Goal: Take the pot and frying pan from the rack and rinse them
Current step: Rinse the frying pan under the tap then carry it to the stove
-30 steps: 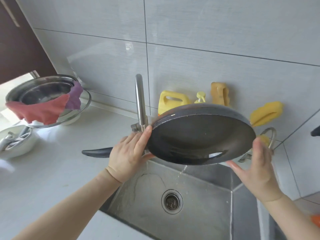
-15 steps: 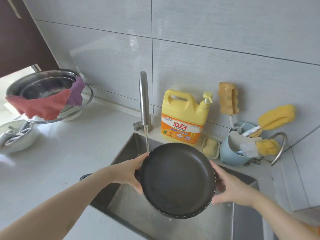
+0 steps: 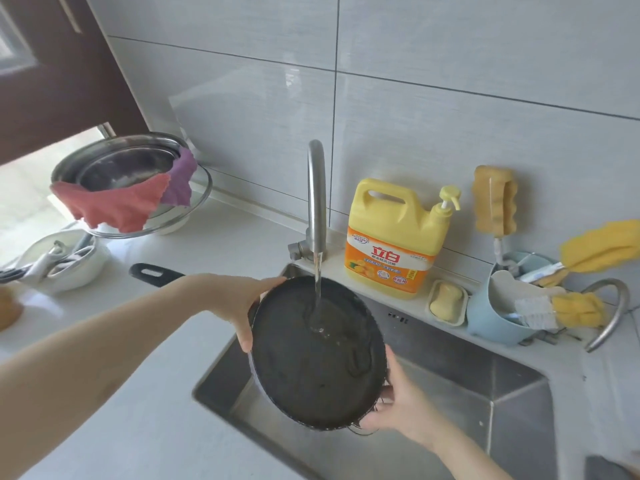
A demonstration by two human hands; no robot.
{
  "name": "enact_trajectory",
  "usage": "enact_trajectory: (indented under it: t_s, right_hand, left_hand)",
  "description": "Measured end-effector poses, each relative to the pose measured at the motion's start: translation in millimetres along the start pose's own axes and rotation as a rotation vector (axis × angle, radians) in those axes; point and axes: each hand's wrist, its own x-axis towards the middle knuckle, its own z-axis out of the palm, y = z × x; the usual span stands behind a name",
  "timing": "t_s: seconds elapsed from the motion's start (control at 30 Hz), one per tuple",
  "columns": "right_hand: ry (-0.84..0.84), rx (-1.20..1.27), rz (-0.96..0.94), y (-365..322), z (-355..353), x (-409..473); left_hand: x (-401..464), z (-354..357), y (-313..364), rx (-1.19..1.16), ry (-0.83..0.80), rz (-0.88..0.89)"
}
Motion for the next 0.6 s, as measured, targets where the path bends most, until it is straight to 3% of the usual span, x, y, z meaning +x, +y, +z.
enact_trajectory:
  t_s: [0.1,0.17,0.33,0.47,0.6]
  right_hand:
    - [0.143,-0.036,-0.009,7.4,2.8,10.7]
    - [0.202,-0.051,-0.048,4.8,-7.5,16.2]
    - [0.199,-0.265,-0.151,-39.1,-56.9,3.4]
    - [0.043,-0.519,-0.03,-79.2,-100.6,-12.6]
    - [-0.124,-0.439,0.052,-96.9,-125.0,-24.8]
  left_hand:
    - [-17.0,-10.3,14.7,0.086,0.217,-0.004]
    - [-27.8,-11.8,30.4,0.119,0.269,0.031]
    - [-16.9,16.7,28.5,-0.201,0.309,0.016]
    - [-6.7,40.2,37.0,-0.522,0.162,0.107]
    - [-2.5,45.6,41.7,-0.664,-0.107,0.174]
